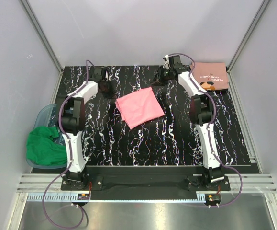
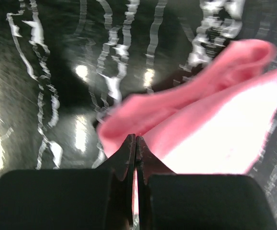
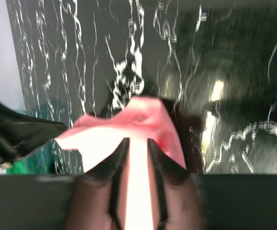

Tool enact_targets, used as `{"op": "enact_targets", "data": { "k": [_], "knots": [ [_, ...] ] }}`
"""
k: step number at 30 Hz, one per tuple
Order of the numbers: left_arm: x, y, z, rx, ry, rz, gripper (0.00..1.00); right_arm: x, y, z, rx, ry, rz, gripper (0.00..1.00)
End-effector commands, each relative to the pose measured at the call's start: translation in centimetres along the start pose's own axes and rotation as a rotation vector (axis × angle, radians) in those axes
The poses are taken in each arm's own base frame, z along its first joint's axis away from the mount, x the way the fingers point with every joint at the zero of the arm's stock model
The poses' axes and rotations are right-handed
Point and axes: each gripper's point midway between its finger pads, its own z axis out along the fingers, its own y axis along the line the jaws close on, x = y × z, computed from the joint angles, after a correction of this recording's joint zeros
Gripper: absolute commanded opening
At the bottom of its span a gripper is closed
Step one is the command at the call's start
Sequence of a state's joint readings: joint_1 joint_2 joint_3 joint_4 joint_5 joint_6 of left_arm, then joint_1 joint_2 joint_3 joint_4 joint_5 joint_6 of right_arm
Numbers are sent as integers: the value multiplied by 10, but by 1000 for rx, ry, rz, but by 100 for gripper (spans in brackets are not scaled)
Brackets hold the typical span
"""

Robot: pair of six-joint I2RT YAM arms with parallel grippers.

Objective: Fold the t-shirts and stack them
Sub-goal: Fold the tshirt

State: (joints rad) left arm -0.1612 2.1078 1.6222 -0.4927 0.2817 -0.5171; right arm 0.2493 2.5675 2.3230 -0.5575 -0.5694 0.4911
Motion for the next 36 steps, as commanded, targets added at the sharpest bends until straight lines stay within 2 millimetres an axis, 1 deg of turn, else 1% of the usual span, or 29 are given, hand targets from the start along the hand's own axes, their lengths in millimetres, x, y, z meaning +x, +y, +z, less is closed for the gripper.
{"op": "enact_targets", "data": {
  "k": [1, 2, 4, 5, 6, 7, 8, 10, 11, 12, 14, 15, 16, 17, 18, 19, 20, 21, 22, 24, 25, 26, 27, 29, 30, 31, 33, 34, 36],
  "knots": [
    [-9, 19, 11, -68, -1, -16, 11, -9, -1, 17, -20, -20, 4, 32],
    [-12, 20, 9, -73, -9, -24, 18, -14, 6, 13, -28, -26, -7, 45],
    [-25, 21, 0, -108, -49, -10, 25, -18, 9, 10, -30, -34, -17, 55],
    [-29, 21, -5, -124, -63, -6, 27, -20, 8, 7, -10, -43, -20, 65],
    [-34, 21, -12, -135, -82, 2, 27, -22, 7, 4, 6, -49, -33, 68],
    [-44, 17, -25, -147, -125, 16, 29, -27, 13, -6, 17, -66, -39, 69],
    [-49, 15, -34, -155, -150, 23, 38, -26, 12, -10, 39, -63, -33, 68],
    [-56, 15, -49, -179, -194, 31, 46, -24, 19, -23, 50, -59, -49, 69],
    [-58, 9, -63, -167, -218, 36, 47, -21, 19, -27, 67, -51, -49, 69],
    [-59, 6, -68, -154, -228, 41, 48, -19, 20, -32, 74, -46, -57, 69],
    [-56, -5, -80, -112, -233, 40, 48, -12, 25, -43, 86, -27, -61, 69],
    [-53, -20, -83, -30, -224, 47, 48, -9, 27, -46, 85, -19, -69, 70],
    [-49, -30, -84, 28, -216, 30, 47, -3, 30, -51, 87, -7, -68, 69],
    [-36, -35, -77, 82, -185, 25, 43, 2, 36, -52, 70, 4, -74, 69],
    [-41, -53, -79, 174, -212, 41, 36, 6, 38, -54, 62, 12, -70, 67],
    [-31, -66, -77, 244, -165, 19, 33, 14, 38, -56, 63, 28, -61, 65],
    [-24, -71, -70, 274, -132, 10, 29, 16, 42, -57, 45, 29, -59, 62],
    [-20, -75, -65, 298, -106, 1, 26, 21, 45, -56, 30, 39, -44, 59],
    [-9, -74, -51, 314, -49, -43, 23, 30, 45, -57, 22, 60, -29, 50],
    [1, -71, -39, 330, 1, -89, 19, 42, 55, -53, -33, 84, -28, 38],
    [6, -64, -29, 308, 21, -109, 15, 52, 53, -50, -41, 109, -12, 30],
    [8, -60, -25, 293, 24, -115, 15, 57, 57, -48, -81, 128, -4, 17],
    [9, -51, -20, 257, 21, -125, 14, 63, 59, -47, -99, 146, 23, 11],
    [10, -39, -12, 224, 30, -141, 13, 79, 53, -42, -116, 187, 50, 1],
    [12, -30, -9, 186, 33, -149, 13, 83, 49, -41, -112, 194, 51, 0],
    [12, -24, -7, 162, 38, -151, 13, 93, 41, -43, -94, 211, 63, 0],
    [23, -8, 1, 111, 76, -173, 10, 105, 32, -44, -73, 222, 56, 0],
    [26, -2, 3, 94, 81, -170, 10, 120, 23, -48, -52, 246, 72, 0],
    [36, 15, 11, 42, 110, -178, 9, 131, 11, -51, -27, 245, 69, 0]
  ]
}}
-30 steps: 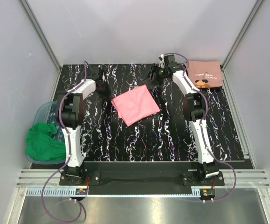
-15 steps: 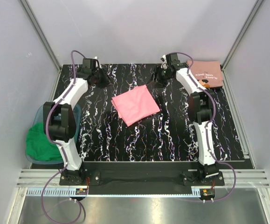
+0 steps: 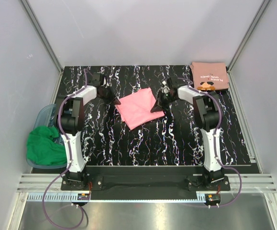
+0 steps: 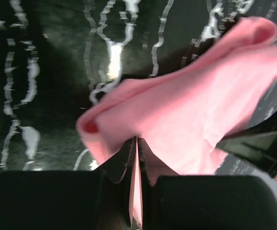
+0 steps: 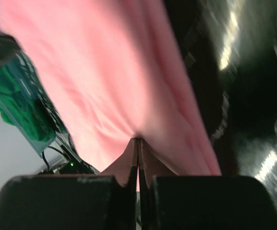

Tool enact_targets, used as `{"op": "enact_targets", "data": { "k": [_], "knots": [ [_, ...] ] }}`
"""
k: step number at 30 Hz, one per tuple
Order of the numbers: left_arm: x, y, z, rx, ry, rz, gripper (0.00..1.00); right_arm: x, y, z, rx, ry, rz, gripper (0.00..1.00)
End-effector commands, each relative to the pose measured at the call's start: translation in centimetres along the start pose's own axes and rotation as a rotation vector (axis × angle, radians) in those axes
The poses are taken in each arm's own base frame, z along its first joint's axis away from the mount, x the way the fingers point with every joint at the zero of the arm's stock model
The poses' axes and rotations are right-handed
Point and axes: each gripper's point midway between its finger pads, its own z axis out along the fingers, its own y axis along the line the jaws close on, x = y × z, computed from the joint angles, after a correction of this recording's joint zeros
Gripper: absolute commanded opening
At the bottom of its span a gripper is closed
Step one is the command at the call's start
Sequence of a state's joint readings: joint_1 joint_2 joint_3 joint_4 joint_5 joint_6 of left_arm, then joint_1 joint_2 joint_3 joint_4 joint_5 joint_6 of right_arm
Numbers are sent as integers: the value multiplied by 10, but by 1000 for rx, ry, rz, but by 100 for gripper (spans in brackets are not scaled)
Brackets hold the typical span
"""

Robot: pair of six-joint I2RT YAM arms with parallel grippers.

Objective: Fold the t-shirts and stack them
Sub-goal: Fold the tshirt

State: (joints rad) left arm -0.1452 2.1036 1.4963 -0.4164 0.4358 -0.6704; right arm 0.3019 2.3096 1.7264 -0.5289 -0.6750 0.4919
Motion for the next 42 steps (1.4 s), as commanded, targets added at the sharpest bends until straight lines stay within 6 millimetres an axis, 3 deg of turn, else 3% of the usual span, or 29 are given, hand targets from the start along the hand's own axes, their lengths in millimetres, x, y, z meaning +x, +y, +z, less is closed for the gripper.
{"op": "enact_targets", "data": {
  "k": [1, 5, 9, 12, 15, 19, 22, 25, 31, 38, 42],
  "knots": [
    [-2, 24, 2, -75, 0, 9, 8, 15, 12, -28, -30, -42, -63, 0],
    [0, 47, -2, -140, 12, 26, 5, 36, -10, -27, -8, -24, -40, 0],
    [-1, 49, -9, -141, 23, 74, 6, 52, -7, -31, -26, 10, -6, 0],
    [-1, 20, -28, -67, -8, 155, 13, 52, 13, -54, -55, -60, -13, 3],
    [10, -13, -54, 2, -29, 225, 17, 41, 32, -73, -57, -125, -52, 14],
    [45, -58, -82, 139, -34, 252, 20, 15, 30, -74, -31, -156, -58, 31],
    [71, -83, -83, 223, 1, 253, 20, -8, 30, -70, -25, -177, -66, 34],
    [102, -93, -71, 276, 71, 239, 19, -33, 27, -67, -20, -199, -67, 38],
    [141, -84, -43, 259, 139, 226, 16, -59, 15, -57, 3, -192, -83, 29],
    [156, -54, -23, 176, 167, 206, 12, -61, 6, -49, -3, -188, -83, 16],
    [170, -38, -18, 138, 187, 191, 11, -73, 6, -36, -55, -195, -81, 12]
  ]
}}
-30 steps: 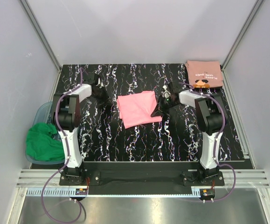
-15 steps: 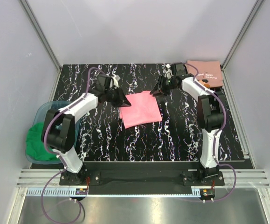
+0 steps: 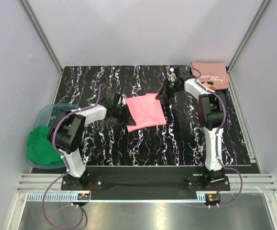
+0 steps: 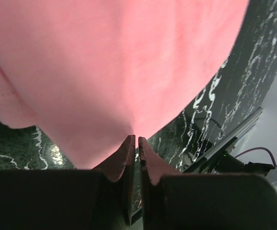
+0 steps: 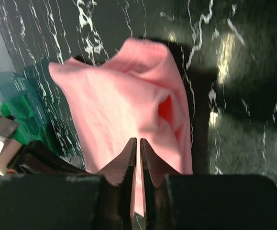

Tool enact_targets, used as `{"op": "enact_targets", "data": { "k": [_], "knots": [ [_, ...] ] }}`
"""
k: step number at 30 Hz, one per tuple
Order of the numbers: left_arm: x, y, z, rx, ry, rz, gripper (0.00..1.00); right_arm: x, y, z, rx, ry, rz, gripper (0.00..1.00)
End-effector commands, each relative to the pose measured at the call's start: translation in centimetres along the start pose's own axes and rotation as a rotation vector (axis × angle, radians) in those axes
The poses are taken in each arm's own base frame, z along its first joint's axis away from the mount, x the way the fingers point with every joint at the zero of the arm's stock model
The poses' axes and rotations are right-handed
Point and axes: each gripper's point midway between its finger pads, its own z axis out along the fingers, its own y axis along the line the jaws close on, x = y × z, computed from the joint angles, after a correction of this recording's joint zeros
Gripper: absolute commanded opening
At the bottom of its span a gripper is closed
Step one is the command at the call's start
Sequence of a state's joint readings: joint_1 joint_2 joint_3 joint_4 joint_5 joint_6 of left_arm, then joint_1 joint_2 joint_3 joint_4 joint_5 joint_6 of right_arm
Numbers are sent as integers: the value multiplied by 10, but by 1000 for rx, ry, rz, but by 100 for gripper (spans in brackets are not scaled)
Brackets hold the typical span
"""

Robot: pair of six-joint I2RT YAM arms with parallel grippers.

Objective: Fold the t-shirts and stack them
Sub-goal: Fold the tshirt

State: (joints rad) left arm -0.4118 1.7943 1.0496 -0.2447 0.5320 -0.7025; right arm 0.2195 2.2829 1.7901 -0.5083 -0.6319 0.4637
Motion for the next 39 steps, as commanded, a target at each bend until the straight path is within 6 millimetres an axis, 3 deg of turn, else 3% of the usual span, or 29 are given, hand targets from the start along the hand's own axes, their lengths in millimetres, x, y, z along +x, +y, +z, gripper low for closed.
{"op": "enact_targets", "data": {
  "k": [1, 10, 11, 12, 15, 17, 19, 21, 22, 26, 29, 32, 33, 39],
  "knots": [
    [5, 5, 5, -7, -16, 0, 11, -23, 11, 10, -77, -44, -42, 12],
    [33, 42, 7, -109, 18, -36, 8, -61, 7, 46, -121, -77, 17, 9],
    [36, 46, 8, -120, 24, -35, 7, -71, 16, 42, -133, -90, 1, 9],
    [37, 47, 7, -125, 25, -32, 7, -66, 9, 47, -118, -67, 21, 10],
    [36, 45, 2, -130, 12, -7, 7, -68, 20, 33, -106, -77, -5, 13],
    [24, 32, -9, -125, -30, 28, 7, -67, 26, 20, -96, -93, -28, 22],
    [8, 12, -21, -108, -66, 73, 14, -59, 35, 3, -89, -90, -49, 27],
    [-11, 3, -31, -114, -108, 95, 15, -45, 40, -10, -90, -70, -48, 29],
    [-29, -12, -38, -88, -148, 111, 16, -39, 41, -13, -93, -59, -46, 29],
    [-74, -25, -37, -38, -187, 104, 17, -8, 38, -27, -86, -21, -30, 31],
    [-107, -14, -27, -16, -189, 64, 15, 15, 32, -36, -78, -8, -21, 31],
    [-131, 7, -21, -28, -203, 22, 15, 49, 16, -33, -78, 56, 30, 30],
    [-141, 21, -16, -41, -203, -3, 15, 52, 18, -34, -94, 53, 25, 29],
    [-150, 49, -2, -80, -168, -29, 13, 84, -18, -20, -36, 83, 75, 27]
  ]
}}
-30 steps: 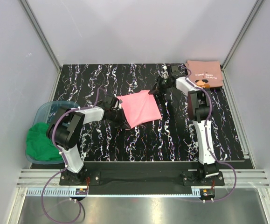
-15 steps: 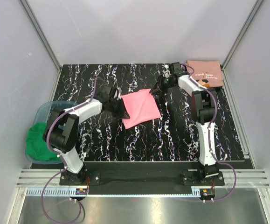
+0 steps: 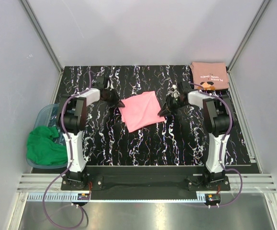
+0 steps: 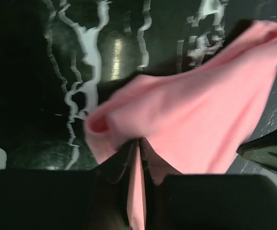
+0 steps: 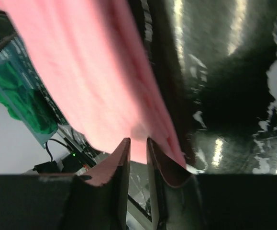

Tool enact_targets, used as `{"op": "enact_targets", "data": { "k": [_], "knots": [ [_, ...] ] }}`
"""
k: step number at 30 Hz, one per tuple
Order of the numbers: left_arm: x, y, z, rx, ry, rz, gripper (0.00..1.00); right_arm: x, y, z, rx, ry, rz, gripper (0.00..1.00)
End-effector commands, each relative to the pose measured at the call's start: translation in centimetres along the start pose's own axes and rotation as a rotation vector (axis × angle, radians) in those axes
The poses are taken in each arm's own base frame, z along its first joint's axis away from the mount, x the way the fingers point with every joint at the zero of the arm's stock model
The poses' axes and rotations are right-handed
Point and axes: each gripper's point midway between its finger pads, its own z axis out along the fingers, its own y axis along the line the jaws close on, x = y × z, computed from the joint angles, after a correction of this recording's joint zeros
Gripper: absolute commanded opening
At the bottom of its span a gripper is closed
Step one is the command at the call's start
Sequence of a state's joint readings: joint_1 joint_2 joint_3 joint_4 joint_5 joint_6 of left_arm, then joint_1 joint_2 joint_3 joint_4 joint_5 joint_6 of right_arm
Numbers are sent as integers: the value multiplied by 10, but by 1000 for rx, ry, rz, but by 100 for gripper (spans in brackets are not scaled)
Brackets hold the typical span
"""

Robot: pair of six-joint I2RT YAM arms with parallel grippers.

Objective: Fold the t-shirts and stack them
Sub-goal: Fold the tshirt, then neatly place the folded tshirt to the corner

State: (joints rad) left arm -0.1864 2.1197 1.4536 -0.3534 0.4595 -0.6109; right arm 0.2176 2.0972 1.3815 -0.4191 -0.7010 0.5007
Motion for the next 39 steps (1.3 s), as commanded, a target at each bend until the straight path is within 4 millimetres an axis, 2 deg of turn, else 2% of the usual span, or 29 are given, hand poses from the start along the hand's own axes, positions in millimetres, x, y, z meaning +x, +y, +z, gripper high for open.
{"op": "enact_targets", "data": {
  "k": [1, 3, 4, 6, 9, 12, 13, 15, 16, 17, 18, 21, 22, 23, 25, 26, 28, 29, 30, 31, 32, 33, 34, 35, 39],
  "knots": [
    [-1, -8, 1, 14, 28, 42, 13, -1, -1, -1, -15, -36, -36, 26],
    [-6, 8, 1, -26, 8, 27, 12, 5, -17, 4, 25, -30, -10, 25],
    [-1, 19, 1, -41, 12, 8, 12, 6, -19, 3, 37, -33, -5, 25],
    [-3, 32, -4, -62, 5, -14, 12, 12, -25, -1, 60, -42, 3, 25],
    [-5, 36, -13, -90, 8, 31, 12, 15, -16, -10, 44, -43, -16, 26],
    [-12, 28, -28, -107, -20, 68, 18, 8, 0, -25, 43, -70, -35, 28],
    [-13, 24, -33, -105, -27, 77, 23, 2, 9, -31, 38, -86, -46, 28],
    [-18, 6, -54, -101, -72, 145, 28, 3, 13, -43, 81, -89, -29, 32],
    [-19, -1, -60, -110, -95, 180, 34, -3, 22, -52, 86, -112, -43, 34],
    [-16, -23, -71, -88, -122, 255, 36, 0, 20, -58, 109, -106, -34, 36],
    [-11, -32, -75, -84, -123, 291, 38, -2, 21, -64, 117, -112, -35, 41],
    [11, -75, -80, -36, -135, 455, 45, -7, 24, -84, 145, -141, -16, 50],
    [15, -82, -79, -52, -151, 494, 46, -10, 26, -91, 146, -152, -12, 52],
    [31, -98, -73, -45, -137, 557, 50, -7, 25, -98, 161, -150, 7, 54],
    [40, -113, -68, -63, -156, 618, 54, -10, 24, -112, 175, -169, 29, 59],
    [60, -128, -60, -54, -139, 681, 56, -4, 22, -121, 209, -168, 47, 61],
    [68, -141, -47, -88, -157, 748, 57, -1, 14, -133, 238, -178, 72, 63],
    [84, -153, -38, -91, -149, 812, 57, 6, 14, -143, 257, -183, 79, 64],
    [92, -156, -33, -108, -131, 837, 57, 9, 10, -149, 275, -187, 88, 64],
    [91, -161, -22, -140, -141, 858, 57, 15, 8, -158, 289, -199, 94, 65],
    [104, -168, -15, -144, -133, 896, 57, 22, 2, -164, 321, -199, 107, 66],
    [108, -174, -8, -144, -146, 920, 57, 26, -1, -170, 336, -207, 110, 66],
    [108, -175, -3, -166, -164, 937, 56, 32, -8, -175, 355, -211, 127, 67],
    [120, -178, 8, -171, -148, 976, 56, 38, -9, -185, 377, -230, 126, 68],
    [139, -184, 31, -194, -149, 1073, 55, 59, -16, -203, 402, -242, 136, 70]
  ]
}}
